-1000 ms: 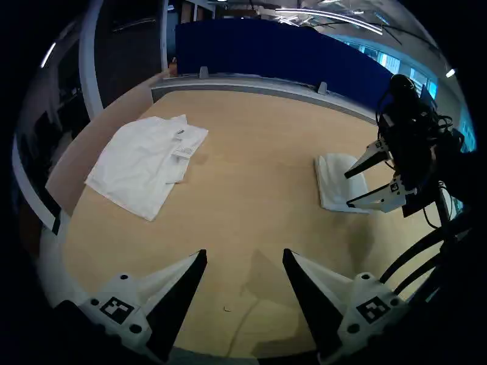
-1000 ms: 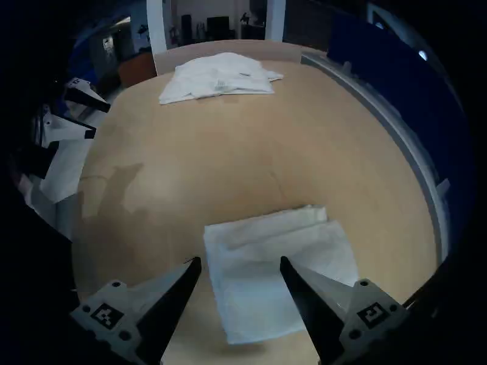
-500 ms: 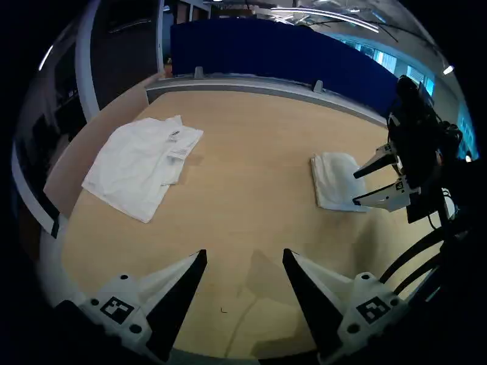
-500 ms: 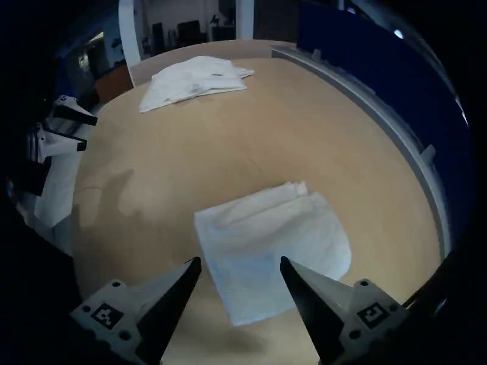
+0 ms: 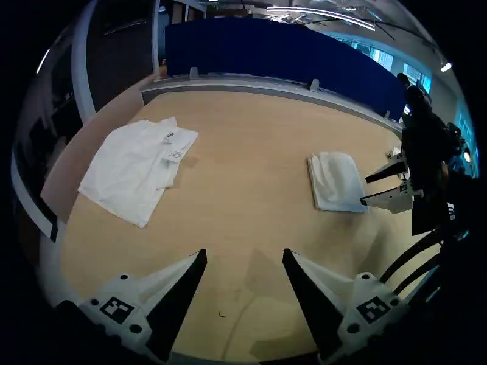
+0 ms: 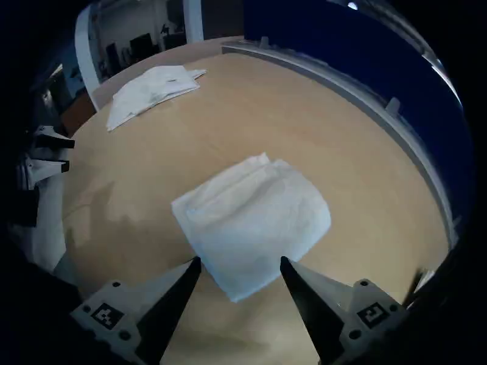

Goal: Fold towel

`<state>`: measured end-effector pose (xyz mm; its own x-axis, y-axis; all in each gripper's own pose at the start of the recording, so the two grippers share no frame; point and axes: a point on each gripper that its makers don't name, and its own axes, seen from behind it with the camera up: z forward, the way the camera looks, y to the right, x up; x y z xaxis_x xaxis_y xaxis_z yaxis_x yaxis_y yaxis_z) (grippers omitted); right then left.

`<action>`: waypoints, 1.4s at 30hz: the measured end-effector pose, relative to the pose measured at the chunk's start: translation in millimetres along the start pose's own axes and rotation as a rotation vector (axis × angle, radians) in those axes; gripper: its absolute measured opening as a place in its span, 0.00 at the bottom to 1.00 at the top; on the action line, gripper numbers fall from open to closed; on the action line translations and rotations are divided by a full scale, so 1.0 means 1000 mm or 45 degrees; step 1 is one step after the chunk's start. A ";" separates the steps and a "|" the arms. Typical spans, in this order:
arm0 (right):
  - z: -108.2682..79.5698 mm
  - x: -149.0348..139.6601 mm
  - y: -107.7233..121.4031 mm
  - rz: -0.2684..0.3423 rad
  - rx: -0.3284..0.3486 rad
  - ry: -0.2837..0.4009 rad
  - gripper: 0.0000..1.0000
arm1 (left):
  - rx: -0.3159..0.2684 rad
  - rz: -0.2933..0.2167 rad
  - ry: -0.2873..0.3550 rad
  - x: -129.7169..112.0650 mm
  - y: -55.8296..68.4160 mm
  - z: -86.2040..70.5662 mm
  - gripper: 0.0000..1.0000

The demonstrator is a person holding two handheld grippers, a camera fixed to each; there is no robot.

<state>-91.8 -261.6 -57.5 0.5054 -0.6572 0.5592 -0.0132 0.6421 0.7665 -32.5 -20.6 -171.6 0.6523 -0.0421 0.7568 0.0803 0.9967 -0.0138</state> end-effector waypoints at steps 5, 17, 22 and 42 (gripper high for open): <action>0.000 -0.009 -0.004 0.045 -0.005 -0.008 1.00 | -0.008 0.002 0.000 0.002 0.000 0.003 0.93; 0.005 -0.026 -0.008 0.049 -0.026 -0.043 1.00 | -0.009 0.008 -0.002 0.004 -0.003 0.005 0.93; 0.010 -0.035 -0.010 0.077 -0.018 -0.047 0.95 | -0.008 0.005 -0.001 0.003 -0.003 0.006 0.93; 0.011 -0.049 -0.010 0.130 -0.034 -0.050 0.35 | -0.009 0.003 0.000 0.003 -0.003 0.004 0.93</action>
<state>-126.2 -239.9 -88.9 0.4685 -0.6024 0.6462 -0.0399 0.7163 0.6966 -34.1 -23.3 -166.4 0.6523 -0.0394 0.7569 0.0840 0.9963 -0.0206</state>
